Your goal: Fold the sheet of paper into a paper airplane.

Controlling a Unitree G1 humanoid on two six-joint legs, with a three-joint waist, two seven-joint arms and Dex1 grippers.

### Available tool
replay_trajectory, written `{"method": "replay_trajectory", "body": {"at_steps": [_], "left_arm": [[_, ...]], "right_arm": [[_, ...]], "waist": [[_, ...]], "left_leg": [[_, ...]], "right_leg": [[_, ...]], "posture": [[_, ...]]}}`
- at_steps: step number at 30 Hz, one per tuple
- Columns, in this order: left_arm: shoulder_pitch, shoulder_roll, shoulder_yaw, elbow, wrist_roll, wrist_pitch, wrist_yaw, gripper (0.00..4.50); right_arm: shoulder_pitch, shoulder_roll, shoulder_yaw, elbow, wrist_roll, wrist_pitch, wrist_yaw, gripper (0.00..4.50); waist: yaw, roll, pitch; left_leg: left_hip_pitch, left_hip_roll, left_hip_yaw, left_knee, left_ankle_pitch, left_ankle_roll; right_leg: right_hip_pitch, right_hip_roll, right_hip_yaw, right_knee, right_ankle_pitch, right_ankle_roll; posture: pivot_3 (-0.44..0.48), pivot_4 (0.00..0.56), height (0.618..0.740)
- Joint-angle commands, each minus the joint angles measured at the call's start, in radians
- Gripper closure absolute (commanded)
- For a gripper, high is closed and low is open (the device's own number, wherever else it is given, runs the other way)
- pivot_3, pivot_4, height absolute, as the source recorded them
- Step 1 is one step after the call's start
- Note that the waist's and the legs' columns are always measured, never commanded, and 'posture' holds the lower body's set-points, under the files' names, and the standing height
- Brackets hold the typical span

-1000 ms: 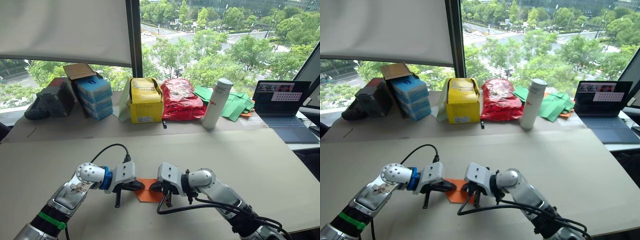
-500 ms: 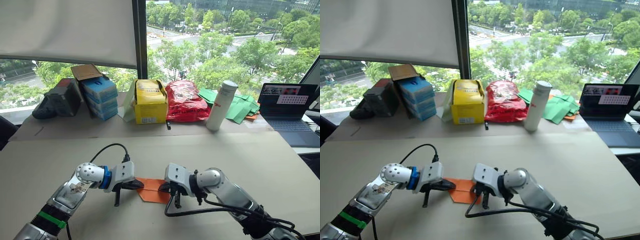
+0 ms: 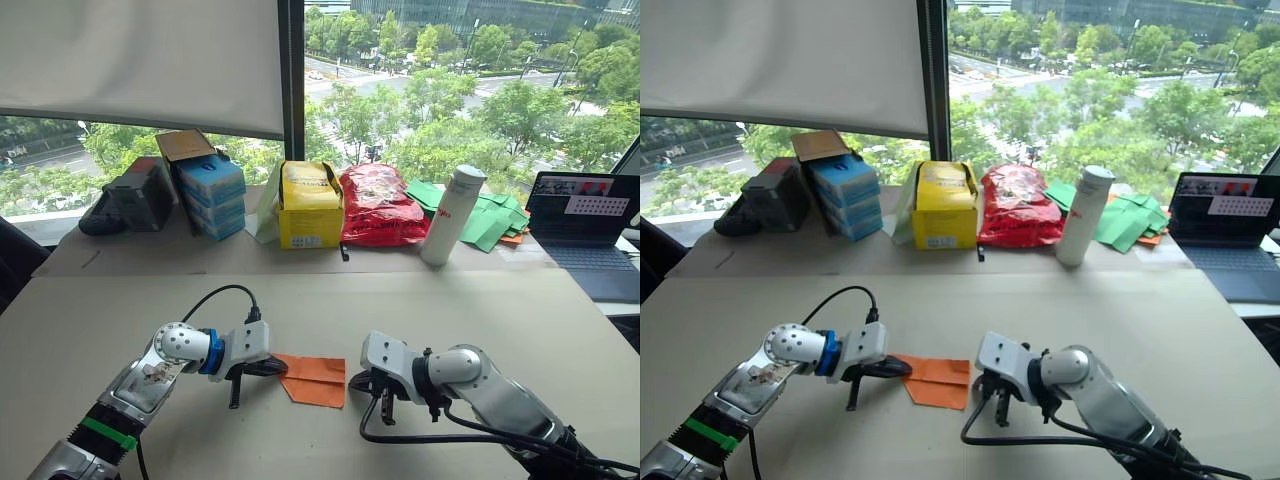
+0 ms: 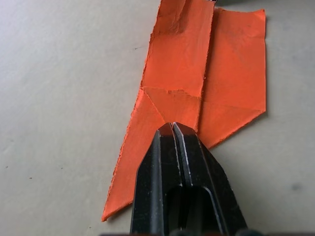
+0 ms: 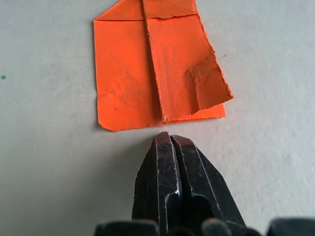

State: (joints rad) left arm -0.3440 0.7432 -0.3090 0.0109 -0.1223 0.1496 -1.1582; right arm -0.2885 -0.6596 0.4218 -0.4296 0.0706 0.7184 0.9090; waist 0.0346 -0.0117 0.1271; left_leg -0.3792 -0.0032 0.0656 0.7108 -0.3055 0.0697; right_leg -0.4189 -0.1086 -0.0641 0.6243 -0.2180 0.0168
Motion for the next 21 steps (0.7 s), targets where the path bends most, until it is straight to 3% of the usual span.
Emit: {"method": "replay_trajectory", "body": {"at_steps": [1,6,10,15,21], "left_arm": [[0.016,0.003,-0.027,0.043,0.05,0.012,-0.002,4.5],[0.015,0.002,-0.023,0.036,0.05,0.014,-0.005,4.5],[0.009,0.0,-0.021,0.021,0.047,0.02,-0.006,4.5],[0.007,-0.014,-0.015,0.01,0.034,0.021,-0.008,4.5],[-0.001,-0.033,-0.012,-0.018,0.02,0.04,-0.015,4.5]], "right_arm": [[0.007,0.038,-0.059,-0.024,0.078,0.004,0.001,4.46],[-0.026,0.102,-0.128,-0.057,0.16,-0.05,0.003,4.46],[-0.043,0.14,-0.086,-0.027,0.144,-0.066,-0.026,4.46],[-0.063,0.157,0.023,0.155,0.013,-0.1,-0.098,4.46],[-0.066,0.144,0.063,0.195,-0.017,-0.089,-0.081,4.46]], "waist": [[0.0,0.0,0.0],[-0.002,0.002,0.001],[-0.004,0.002,0.001],[-0.006,0.002,0.001],[-0.017,0.002,0.001]], "left_leg": [[0.0,0.0,0.0,0.0,0.0,0.0],[-0.006,0.0,0.0,0.0,0.001,-0.001],[-0.006,0.0,0.0,0.0,0.001,0.0],[-0.006,-0.001,0.0,0.001,0.001,0.0],[-0.005,0.0,0.0,0.0,0.001,-0.001]], "right_leg": [[0.0,0.0,0.0,0.0,0.0,0.0],[-0.002,0.002,0.0,0.002,0.0,0.0],[-0.001,0.005,0.0,0.002,0.0,0.0],[-0.001,0.005,0.0,0.002,0.0,0.0],[-0.001,0.007,0.0,0.002,0.0,0.0]], "posture": [[0.0,0.15,0.74],[0.0,0.15,0.74],[0.0,0.15,0.74],[0.0,0.15,0.74],[0.0,0.15,0.74]]}}
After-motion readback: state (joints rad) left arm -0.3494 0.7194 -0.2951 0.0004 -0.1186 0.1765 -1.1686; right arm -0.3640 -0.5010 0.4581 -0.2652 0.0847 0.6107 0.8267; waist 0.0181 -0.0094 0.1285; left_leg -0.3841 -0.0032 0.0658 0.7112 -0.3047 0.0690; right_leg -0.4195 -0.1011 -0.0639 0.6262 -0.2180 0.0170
